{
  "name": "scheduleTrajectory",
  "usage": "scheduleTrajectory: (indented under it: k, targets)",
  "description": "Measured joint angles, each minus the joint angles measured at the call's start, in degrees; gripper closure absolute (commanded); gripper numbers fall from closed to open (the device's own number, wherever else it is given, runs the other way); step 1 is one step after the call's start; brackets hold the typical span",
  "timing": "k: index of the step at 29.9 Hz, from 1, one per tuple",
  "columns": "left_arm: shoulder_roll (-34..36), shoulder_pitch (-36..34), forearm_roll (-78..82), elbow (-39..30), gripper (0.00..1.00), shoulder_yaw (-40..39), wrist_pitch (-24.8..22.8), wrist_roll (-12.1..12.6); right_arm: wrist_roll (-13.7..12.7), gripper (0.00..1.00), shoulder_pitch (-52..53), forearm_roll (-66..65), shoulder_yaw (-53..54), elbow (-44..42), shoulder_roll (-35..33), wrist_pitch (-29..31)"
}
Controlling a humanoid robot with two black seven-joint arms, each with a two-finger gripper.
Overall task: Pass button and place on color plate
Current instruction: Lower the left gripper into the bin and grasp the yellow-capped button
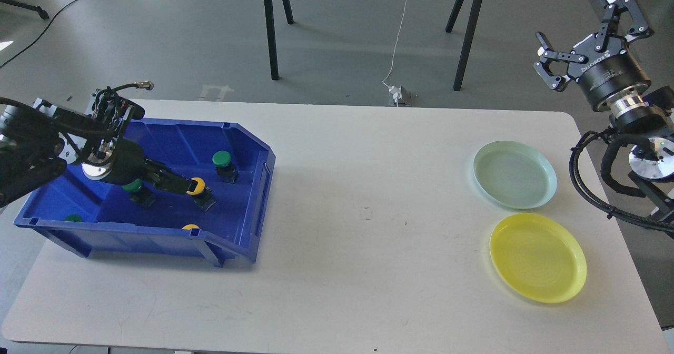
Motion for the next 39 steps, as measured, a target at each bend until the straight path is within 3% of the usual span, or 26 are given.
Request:
scheduleTrajectory:
  k: [12, 28, 33, 35, 36, 39]
  targets:
    - [-3.9, 0.9, -0.5, 2.5, 0.02, -0.3, 0.0, 0.0, 0.0, 0.01, -0.6, 0.0, 0.1, -0.1, -0.1, 0.0]
    - [-11.5, 4.3, -0.5, 11.1, 0.04, -0.2, 0.0, 0.0, 0.0, 0.01, -1.4, 0.0, 0.1, -0.3, -0.1, 0.0]
    - [-11.5, 4.5, -0.5, 11.1, 0.21, -0.2, 0.0, 0.0, 0.0, 0.01, -1.6, 0.0, 0.2, -0.2, -0.1, 0.0]
    - [-11.5, 4.5, -0.6, 11.1, 0.43, -0.3, 0.0, 0.0, 0.0, 0.01, -1.6, 0.1, 0.2, -0.2, -0.1, 0.0]
    - [-11.5, 4.6, -0.6, 11.1, 0.49, -0.3, 0.0, 0.0, 0.0, 0.01, -1.7, 0.1, 0.2, -0.2, -0.1, 0.0]
    - [-11.5, 4.6, -0.6, 11.1, 0.52, -0.3, 0.0, 0.0, 0.1, 0.01, -1.7, 0.1, 0.3, -0.2, -0.1, 0.0]
